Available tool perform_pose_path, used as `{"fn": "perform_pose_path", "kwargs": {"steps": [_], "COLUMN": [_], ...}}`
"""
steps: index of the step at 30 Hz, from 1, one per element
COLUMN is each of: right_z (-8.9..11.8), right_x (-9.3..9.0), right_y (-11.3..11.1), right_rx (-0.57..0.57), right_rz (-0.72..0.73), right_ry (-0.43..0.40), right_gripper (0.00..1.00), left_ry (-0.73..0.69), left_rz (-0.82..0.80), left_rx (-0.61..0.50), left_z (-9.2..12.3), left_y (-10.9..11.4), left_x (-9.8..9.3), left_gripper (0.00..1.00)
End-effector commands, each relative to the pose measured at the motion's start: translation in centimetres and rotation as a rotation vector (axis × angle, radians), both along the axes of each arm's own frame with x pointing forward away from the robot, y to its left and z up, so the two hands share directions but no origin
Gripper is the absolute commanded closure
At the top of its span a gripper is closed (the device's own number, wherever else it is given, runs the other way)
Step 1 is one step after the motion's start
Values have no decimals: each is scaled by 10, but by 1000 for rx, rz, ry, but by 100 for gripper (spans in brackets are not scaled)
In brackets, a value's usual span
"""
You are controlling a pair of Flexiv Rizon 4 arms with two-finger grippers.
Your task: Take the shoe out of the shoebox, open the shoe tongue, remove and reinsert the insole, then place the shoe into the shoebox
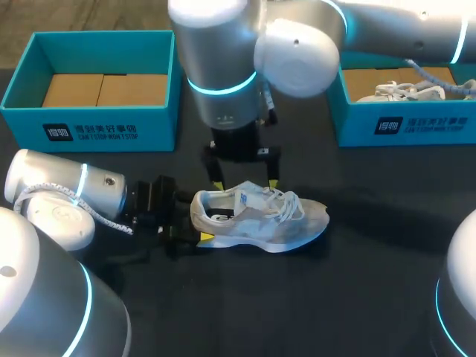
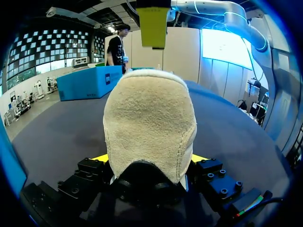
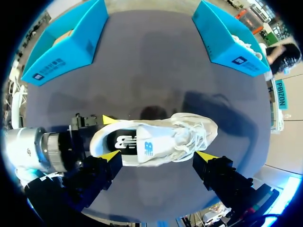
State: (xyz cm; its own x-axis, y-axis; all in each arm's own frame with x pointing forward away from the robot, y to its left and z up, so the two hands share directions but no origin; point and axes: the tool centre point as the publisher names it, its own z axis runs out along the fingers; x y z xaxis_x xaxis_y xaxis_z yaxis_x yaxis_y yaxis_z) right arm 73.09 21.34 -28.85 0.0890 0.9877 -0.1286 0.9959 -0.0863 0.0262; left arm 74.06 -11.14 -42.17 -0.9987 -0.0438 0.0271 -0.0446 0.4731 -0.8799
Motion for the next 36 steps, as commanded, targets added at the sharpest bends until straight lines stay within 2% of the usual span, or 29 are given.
{"fn": "perform_pose_path", "kwargs": {"steps": [1,6,22,36], "right_z": [-16,-26,-56,-69], "right_x": [-1,-1,2,0], "right_y": [7,7,8,-8], "right_rx": [-28,-69,-214,-349], "right_rz": [-6,-38,-100,-166], "right_ry": [-10,-30,-6,36], "right_gripper": [0,0,0,0], "left_ry": [2,2,2,2], "left_rz": [-2,-2,-2,-2], "left_rx": [5,5,5,5], "left_z": [-1,-1,-1,-1], "left_y": [1,1,1,1], "left_x": [3,3,3,3], "left_gripper": [100,100,100,100]}}
